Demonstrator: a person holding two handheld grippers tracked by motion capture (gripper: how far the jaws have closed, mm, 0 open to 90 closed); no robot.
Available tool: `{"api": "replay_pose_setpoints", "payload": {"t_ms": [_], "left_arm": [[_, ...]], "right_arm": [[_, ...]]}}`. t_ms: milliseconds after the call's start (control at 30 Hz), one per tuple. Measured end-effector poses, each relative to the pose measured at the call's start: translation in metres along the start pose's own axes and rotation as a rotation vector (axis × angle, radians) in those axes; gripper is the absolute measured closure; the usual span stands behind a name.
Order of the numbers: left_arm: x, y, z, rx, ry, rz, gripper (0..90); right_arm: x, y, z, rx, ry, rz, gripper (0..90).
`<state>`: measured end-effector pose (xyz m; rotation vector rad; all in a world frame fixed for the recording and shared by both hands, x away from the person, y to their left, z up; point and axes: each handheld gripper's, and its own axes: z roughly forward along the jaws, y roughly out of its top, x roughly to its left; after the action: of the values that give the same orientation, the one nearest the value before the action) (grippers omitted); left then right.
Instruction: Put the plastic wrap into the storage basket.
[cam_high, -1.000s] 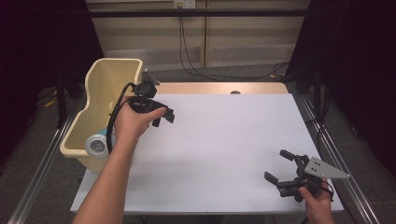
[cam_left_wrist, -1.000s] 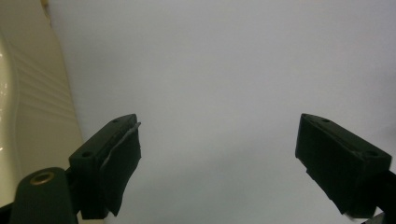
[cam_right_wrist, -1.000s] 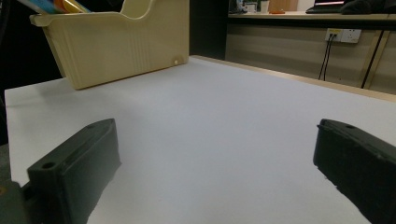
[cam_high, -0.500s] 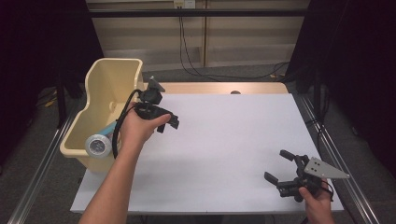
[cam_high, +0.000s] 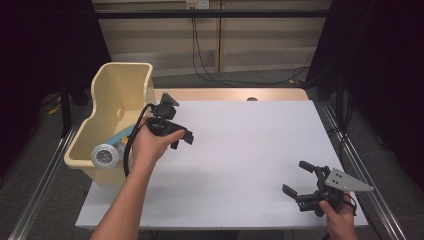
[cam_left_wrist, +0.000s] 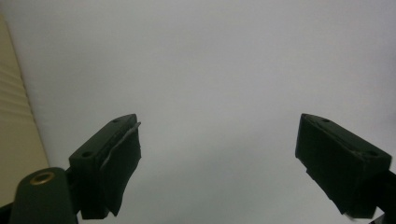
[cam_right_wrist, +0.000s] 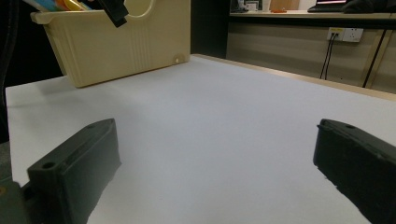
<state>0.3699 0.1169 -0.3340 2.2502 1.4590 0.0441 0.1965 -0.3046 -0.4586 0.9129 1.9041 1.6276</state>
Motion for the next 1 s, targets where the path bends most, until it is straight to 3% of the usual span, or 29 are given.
{"api": "replay_pose_setpoints", "payload": {"t_ms": [500,1000], "left_arm": [[0.001,-0.018,0.024,0.014,-0.011,0.022,14.0],[0.004,-0.038,0.043,0.044,0.004,0.043,14.0]], "right_arm": [[0.0,0.0,0.0,-0.001,0.001,-0.002,0.3],[0.0,0.0,0.0,0.0,0.002,-0.002,0.3]]}}
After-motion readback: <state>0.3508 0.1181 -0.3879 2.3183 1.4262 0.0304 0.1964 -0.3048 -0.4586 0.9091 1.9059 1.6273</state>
